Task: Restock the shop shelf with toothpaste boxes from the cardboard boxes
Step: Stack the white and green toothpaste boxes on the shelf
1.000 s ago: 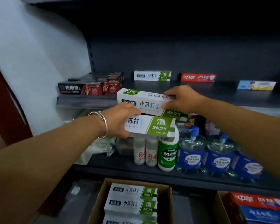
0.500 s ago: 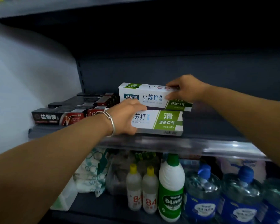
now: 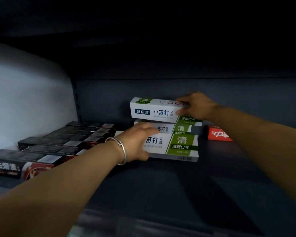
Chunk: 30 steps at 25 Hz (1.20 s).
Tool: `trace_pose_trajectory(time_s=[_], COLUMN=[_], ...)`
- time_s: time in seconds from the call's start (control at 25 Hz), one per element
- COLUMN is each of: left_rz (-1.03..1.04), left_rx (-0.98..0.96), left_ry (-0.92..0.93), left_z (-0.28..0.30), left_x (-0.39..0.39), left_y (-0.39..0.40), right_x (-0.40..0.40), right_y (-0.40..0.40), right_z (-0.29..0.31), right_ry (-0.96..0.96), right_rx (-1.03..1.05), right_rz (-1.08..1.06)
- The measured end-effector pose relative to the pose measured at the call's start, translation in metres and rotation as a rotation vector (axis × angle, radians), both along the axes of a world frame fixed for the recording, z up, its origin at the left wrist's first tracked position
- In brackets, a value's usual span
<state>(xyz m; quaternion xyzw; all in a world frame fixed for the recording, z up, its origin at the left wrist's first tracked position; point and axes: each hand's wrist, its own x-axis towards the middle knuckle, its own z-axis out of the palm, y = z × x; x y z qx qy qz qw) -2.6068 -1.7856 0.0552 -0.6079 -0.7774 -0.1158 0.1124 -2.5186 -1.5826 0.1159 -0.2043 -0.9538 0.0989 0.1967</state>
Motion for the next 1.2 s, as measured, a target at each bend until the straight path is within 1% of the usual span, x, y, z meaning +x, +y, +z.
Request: trace_pose_trajectory(time_s=[0.12, 0.24, 0.48, 0.64, 0.8, 0.96, 1.08, 1.2], left_rz=[-0.003, 0.001, -0.013, -0.014, -0.015, -0.020, -0.020, -0.019], left_rx=[0.012, 0.028, -0.008, -0.008, -0.009, -0.009, 0.002, 0.006], left_ry=[-0.023, -0.022, -0.008, -0.004, -0.005, 0.008, -0.001, -0.015], left_z=[-0.005, -0.008, -0.017, -0.019, -0.019, -0.019, -0.019, -0.021], left_x=[-0.013, -0.029, -0.045, -0.054, -0.056, -0.055, -0.054, -0.055], left_y=[0.016, 0.032, 0.046, 0.049, 0.052, 0.053, 0.053, 0.054], right_x=[-0.024, -0.043, -0.066, -0.071, -0.073, -0.073, -0.072, -0.072], right_y=[0.023, 0.039, 0.048, 0.051, 0.047, 0.045, 0.046, 0.048], right_z=[-0.009, -0.018, -0.033, -0.036, -0.041, -0.043, -0.043, -0.043], right_ry=[0.011, 0.014, 0.030, 0.081, 0.083, 0.108, 0.097, 0.079], right_rx=[0.042, 0.028, 0.037, 0.034, 0.192, 0.216, 0.274, 0.272], right_rz=[-0.012, 0.008, 0.052, 0.054, -0.016, -0.034, -0.054, -0.056])
